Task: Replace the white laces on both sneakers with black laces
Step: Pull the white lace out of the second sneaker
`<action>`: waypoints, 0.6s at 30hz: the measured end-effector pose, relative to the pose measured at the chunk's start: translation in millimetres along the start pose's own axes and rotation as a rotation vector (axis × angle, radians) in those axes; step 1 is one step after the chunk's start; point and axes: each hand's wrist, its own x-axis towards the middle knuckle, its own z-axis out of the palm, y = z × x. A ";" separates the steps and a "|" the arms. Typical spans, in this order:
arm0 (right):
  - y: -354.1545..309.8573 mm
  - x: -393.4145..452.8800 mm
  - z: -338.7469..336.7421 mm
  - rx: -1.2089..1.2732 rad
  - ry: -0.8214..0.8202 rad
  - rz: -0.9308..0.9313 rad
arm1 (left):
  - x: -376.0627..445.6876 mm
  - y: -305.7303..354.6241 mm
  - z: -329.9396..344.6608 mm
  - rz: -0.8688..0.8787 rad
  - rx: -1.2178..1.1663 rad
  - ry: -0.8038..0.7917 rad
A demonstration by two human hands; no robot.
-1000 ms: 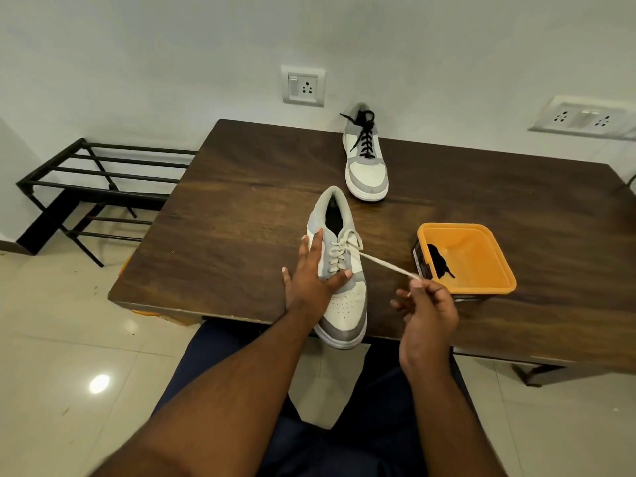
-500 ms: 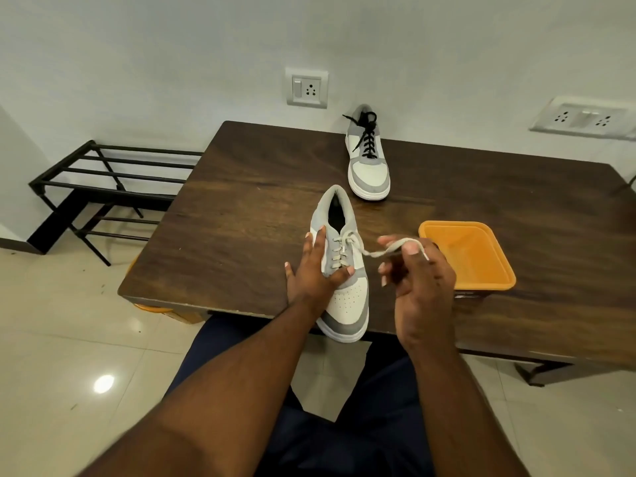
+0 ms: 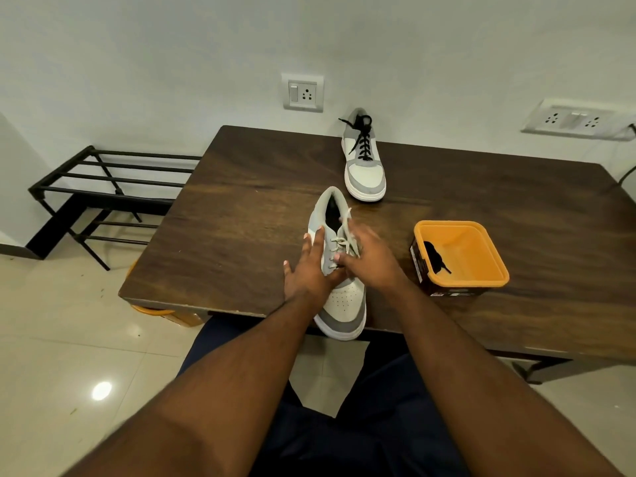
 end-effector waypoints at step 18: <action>-3.8 0.7 -12.0 -0.081 0.028 0.013 | 11.3 11.5 -52.6 0.118 0.130 -0.231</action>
